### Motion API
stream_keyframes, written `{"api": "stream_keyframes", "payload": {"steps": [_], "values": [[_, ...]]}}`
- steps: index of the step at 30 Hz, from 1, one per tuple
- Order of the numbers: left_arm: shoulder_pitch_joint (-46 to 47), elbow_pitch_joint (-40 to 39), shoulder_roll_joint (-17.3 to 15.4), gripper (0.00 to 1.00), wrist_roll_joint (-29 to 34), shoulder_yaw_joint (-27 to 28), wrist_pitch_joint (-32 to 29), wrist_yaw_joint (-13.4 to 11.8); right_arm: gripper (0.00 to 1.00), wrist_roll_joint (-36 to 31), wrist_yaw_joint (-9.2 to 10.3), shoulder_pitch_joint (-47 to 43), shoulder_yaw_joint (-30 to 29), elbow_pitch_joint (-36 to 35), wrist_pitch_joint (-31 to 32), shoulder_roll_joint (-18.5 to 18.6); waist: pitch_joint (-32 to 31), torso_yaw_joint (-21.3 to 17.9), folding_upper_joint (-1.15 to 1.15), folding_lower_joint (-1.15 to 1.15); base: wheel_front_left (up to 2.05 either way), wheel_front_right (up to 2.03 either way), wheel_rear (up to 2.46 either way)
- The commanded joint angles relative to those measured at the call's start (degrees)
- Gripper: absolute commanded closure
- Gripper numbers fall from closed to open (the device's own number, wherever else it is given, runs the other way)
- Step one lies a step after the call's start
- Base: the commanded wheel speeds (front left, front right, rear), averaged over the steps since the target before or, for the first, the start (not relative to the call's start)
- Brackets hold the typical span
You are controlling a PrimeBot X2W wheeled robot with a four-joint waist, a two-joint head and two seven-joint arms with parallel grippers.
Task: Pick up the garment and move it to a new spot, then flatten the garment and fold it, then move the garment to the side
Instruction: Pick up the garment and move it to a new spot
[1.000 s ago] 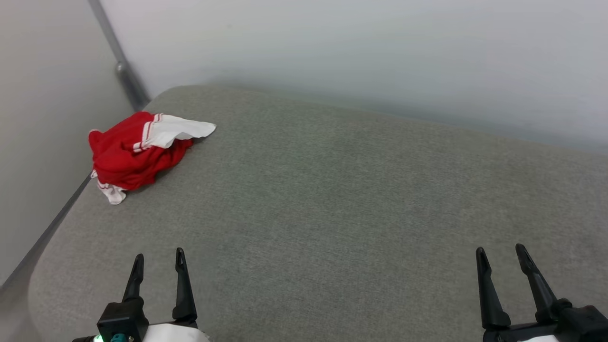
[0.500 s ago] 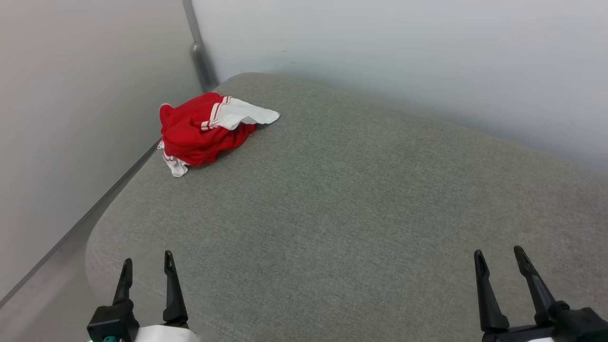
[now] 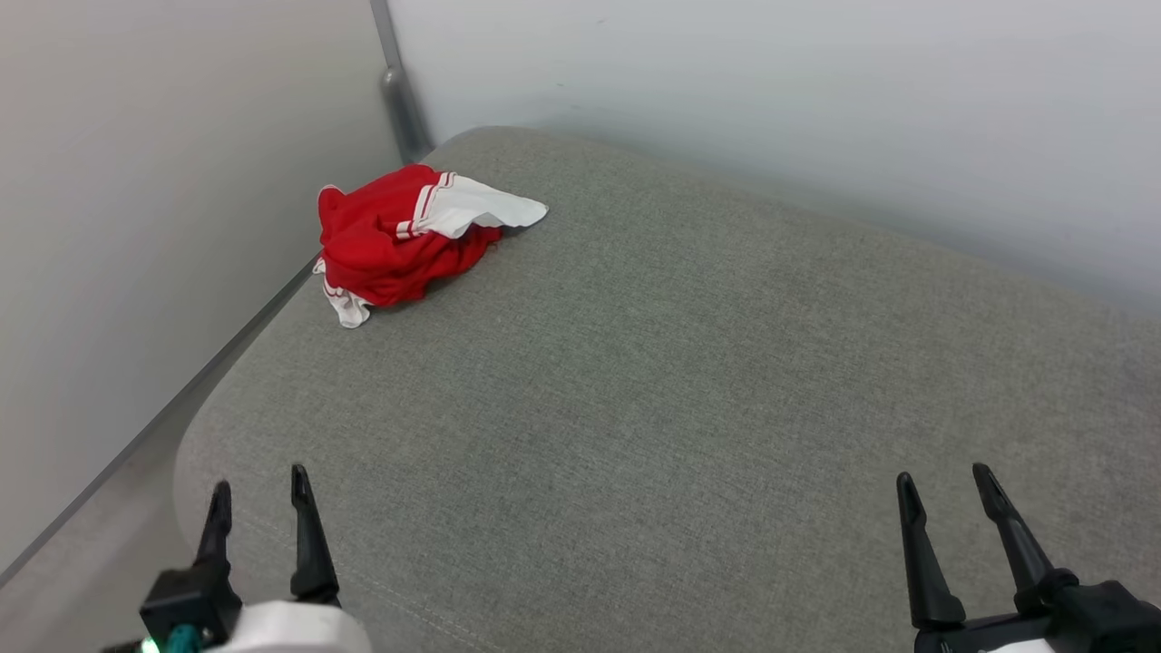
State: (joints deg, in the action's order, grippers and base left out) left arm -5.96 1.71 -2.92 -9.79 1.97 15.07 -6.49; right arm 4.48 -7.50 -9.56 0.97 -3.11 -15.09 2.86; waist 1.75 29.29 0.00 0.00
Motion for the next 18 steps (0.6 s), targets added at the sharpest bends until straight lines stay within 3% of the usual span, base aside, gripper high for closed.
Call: {"api": "stream_keyframes", "payload": {"steps": [1, 8, 18], "values": [[2.6, 0.8, 0.1, 0.0, 0.0, 1.2, 0.2, 1.6, 0.0, -0.4, 0.02, 0.4, -0.3, -0.3, -0.1, 0.0, 0.4, -0.2, 0.0, 0.0, 0.0, 0.0, 0.0], [14.9, 5.1, -3.1, 0.0, -0.2, 7.7, 0.2, 8.1, 0.0, -3.0, 0.02, 2.4, -0.9, -1.8, -0.1, 0.0, 5.9, -3.3, 0.0, 0.0, 0.0, 0.0, 0.0], [35.1, 10.1, -9.1, 0.0, -2.2, 13.6, 0.2, 12.8, 0.0, -8.3, 0.03, 7.1, -3.4, -7.1, -0.1, 0.0, 17.5, -6.9, 0.0, 0.0, 0.0, 0.0, 0.0]]}}
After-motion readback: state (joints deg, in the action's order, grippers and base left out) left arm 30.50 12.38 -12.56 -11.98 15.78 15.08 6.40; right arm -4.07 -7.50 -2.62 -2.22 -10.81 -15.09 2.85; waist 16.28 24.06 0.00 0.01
